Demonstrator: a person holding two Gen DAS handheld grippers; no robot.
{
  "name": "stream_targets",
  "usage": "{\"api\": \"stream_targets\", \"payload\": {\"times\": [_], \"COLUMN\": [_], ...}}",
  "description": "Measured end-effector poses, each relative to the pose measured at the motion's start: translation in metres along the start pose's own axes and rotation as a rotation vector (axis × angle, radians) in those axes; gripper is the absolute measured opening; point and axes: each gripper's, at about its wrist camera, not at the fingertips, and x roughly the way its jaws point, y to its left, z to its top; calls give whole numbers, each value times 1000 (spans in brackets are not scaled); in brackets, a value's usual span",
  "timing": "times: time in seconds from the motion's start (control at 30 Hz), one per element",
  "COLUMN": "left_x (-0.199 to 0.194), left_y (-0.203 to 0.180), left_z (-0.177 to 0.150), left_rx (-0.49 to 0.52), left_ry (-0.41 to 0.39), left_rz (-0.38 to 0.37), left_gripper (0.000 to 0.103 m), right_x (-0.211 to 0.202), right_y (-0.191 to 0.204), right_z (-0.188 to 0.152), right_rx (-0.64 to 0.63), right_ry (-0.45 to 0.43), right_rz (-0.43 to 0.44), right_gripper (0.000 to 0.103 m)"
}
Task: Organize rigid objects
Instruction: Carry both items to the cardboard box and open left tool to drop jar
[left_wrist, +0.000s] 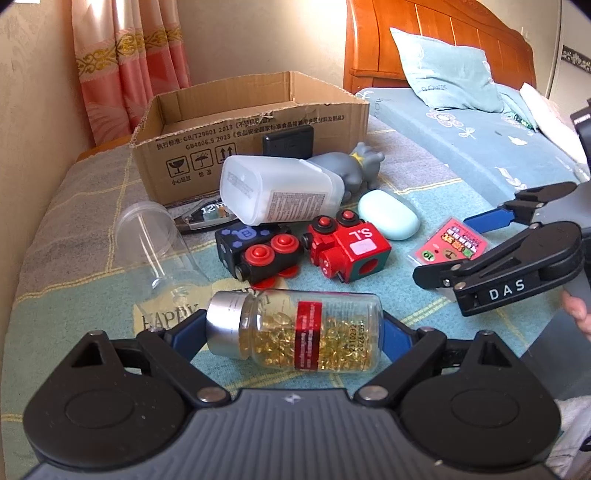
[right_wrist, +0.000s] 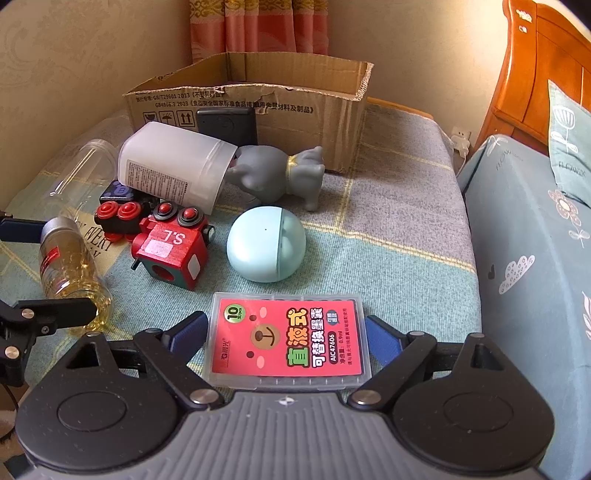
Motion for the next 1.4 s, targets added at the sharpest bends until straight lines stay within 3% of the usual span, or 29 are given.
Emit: {"api": "stream_targets", "payload": {"times": [0.47, 0.8, 1.03, 1.4], "left_x": [-16, -32, -8, 66], "left_y": [0, 18, 35, 63], "left_z": [20, 88, 152, 222], "left_rx": [37, 94, 130, 151], "left_ry": [20, -74, -118, -45], "left_rz": [-41, 3, 47, 151], "left_gripper": [93, 93, 93, 93], "right_x": [-23, -40, -46, -28], "right_y": [-2, -9, -18, -31], "right_z": [16, 65, 115, 163], "right_rx": [-82, -115, -113, -99], "right_ry": [-11, -79, -159, -198], "right_rz": [23, 86, 90, 78], "right_gripper": [93, 93, 93, 93]}}
